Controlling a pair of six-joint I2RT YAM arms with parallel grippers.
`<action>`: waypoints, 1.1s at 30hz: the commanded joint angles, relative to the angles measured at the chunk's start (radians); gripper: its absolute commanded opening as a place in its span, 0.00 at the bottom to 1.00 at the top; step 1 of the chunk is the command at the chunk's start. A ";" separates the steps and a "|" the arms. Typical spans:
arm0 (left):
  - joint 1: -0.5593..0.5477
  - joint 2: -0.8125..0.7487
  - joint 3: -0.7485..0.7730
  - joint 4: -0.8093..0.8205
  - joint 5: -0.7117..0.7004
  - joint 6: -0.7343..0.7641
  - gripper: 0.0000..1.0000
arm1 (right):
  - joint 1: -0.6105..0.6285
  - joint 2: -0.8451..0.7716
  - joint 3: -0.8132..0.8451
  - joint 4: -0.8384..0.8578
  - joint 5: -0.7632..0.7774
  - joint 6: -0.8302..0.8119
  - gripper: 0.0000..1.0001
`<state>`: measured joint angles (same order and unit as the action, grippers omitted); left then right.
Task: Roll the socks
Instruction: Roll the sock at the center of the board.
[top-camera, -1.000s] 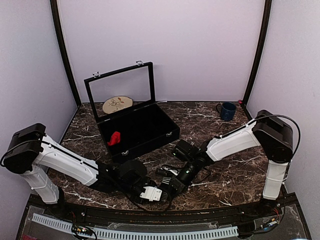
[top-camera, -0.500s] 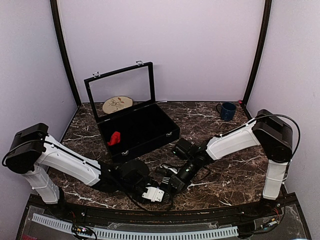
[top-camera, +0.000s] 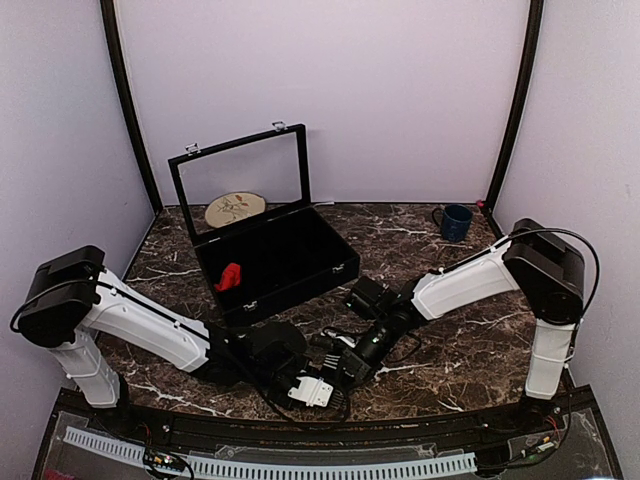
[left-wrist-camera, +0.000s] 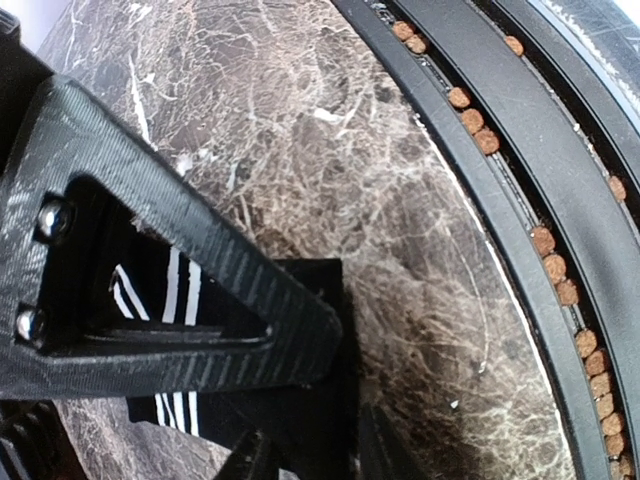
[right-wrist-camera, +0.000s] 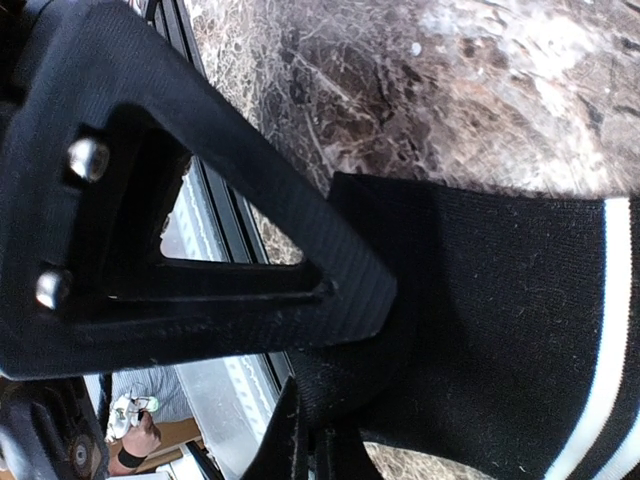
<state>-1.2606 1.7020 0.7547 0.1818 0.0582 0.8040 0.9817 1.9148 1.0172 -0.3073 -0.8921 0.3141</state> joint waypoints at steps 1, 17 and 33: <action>-0.006 0.016 0.022 -0.075 0.036 0.015 0.28 | -0.006 0.009 -0.005 0.002 -0.017 -0.014 0.00; -0.006 0.033 0.071 -0.165 0.030 0.010 0.16 | -0.008 -0.015 -0.044 0.017 0.018 -0.003 0.00; -0.002 0.170 0.301 -0.481 0.176 -0.063 0.11 | -0.007 -0.109 -0.100 0.009 0.130 0.020 0.41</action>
<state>-1.2606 1.8290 1.0142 -0.1398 0.1677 0.7807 0.9810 1.8553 0.9493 -0.3092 -0.8146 0.3256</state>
